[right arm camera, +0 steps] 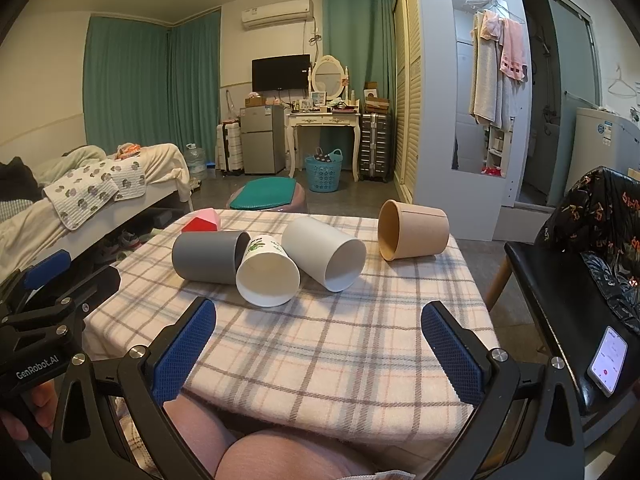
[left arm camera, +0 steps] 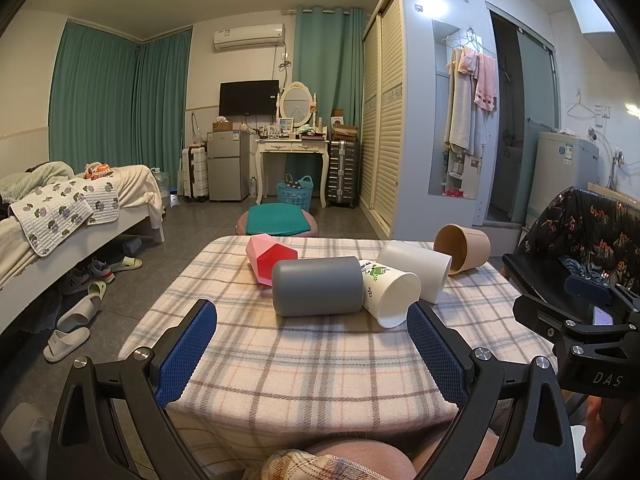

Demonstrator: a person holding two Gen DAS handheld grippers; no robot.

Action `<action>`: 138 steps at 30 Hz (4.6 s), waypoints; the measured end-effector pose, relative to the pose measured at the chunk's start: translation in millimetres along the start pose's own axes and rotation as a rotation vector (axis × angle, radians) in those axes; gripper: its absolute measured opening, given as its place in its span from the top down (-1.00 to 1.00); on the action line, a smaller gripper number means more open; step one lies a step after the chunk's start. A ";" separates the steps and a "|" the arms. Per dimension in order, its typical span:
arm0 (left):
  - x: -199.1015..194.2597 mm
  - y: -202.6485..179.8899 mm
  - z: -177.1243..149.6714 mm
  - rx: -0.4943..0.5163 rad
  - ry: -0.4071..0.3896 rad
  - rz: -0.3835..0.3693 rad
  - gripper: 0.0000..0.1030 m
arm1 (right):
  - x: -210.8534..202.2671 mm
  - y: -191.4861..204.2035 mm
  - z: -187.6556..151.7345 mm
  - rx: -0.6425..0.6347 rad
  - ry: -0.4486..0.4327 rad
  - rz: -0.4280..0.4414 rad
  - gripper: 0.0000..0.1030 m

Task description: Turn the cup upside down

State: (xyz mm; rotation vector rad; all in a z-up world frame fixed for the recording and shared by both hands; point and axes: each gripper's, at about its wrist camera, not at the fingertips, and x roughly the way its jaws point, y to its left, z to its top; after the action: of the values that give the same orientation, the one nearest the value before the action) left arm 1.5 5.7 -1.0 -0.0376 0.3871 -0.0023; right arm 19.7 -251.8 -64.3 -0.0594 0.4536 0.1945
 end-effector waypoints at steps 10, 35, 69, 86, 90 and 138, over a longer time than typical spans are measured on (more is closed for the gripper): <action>0.1 0.1 -0.1 -0.001 0.000 0.001 -0.92 | 0.0 -0.1 -1.1 -0.001 0.001 0.001 -0.99; 8.9 -3.7 22.9 -0.013 0.007 0.022 -0.92 | 8.5 -2.5 27.0 -0.058 0.002 0.032 -0.99; 130.9 11.1 9.6 -0.008 0.209 0.080 -0.92 | 259.9 -28.0 63.6 -0.185 0.485 0.331 -0.60; 83.5 5.2 10.7 -0.056 0.157 -0.009 -0.92 | 141.2 -35.4 26.6 -0.064 0.440 0.077 -0.38; 73.3 0.9 9.9 -0.052 0.153 -0.025 -0.92 | 118.4 -15.8 11.5 -0.068 0.439 0.045 -0.37; 119.2 -143.1 53.2 0.077 0.532 -0.031 -0.92 | 58.4 -144.3 24.2 0.089 0.181 -0.048 -0.78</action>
State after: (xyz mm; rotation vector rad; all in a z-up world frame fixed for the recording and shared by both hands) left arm 132.7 -136.5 8.5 0.0344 0.9183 -0.0592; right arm 110.3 -380.6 -66.3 -0.0002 0.6397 0.1217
